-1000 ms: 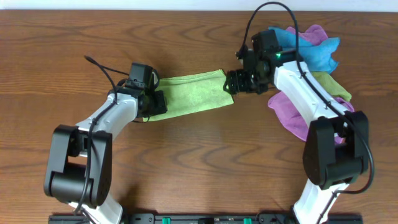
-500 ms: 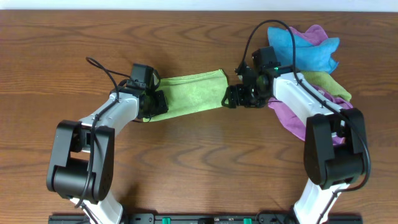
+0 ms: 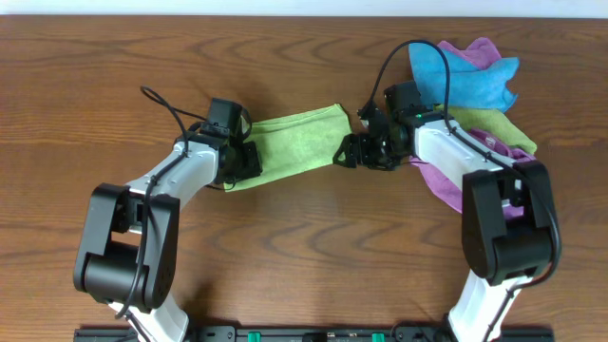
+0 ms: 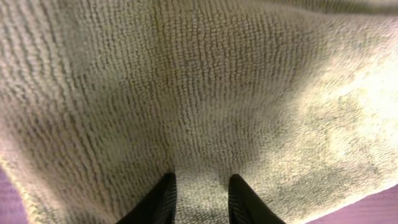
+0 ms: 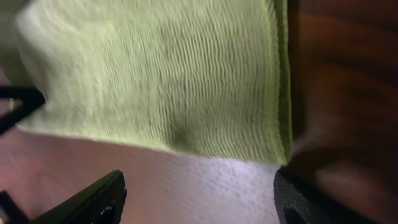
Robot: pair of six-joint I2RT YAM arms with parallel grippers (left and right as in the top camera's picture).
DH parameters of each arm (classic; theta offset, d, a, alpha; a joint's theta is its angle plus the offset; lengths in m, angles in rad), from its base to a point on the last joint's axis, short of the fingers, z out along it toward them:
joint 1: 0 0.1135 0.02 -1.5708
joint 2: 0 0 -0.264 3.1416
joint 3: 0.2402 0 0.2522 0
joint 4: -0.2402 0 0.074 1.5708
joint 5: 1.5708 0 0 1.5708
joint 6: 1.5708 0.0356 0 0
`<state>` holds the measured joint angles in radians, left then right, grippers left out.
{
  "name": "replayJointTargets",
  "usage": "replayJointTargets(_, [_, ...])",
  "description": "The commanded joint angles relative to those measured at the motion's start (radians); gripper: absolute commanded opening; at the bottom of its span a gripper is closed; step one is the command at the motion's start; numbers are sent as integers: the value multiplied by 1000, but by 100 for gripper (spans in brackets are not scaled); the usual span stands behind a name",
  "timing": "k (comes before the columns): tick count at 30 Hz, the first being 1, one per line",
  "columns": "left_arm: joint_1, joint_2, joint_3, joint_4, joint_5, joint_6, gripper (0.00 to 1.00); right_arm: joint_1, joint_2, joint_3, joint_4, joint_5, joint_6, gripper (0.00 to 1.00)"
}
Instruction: Fold the cloth
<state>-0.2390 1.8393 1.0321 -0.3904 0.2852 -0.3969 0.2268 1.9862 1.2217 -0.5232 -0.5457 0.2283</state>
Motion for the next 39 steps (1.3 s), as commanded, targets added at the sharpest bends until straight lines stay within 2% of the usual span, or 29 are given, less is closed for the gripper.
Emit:
replayJointTargets(1, [-10, 28, -4, -56, -27, -11, 27, -3, 29, -4, 38, -13, 58, 76])
replayJointTargets(10, [-11, 28, -4, -115, -33, -10, 26, -1, 29, -4, 207, -12, 169, 74])
replayJointTargets(18, [-11, 28, -4, -130, -33, -7, 26, 16, 54, -4, 291, -13, 220, 71])
replayJointTargets(31, [-11, 28, -4, -137, -31, 11, 26, 24, 106, -3, 374, -20, 232, 67])
replayJointTargets(39, [-10, 28, -4, -169, -35, 64, 26, 2, 106, 11, 409, -19, 227, 71])
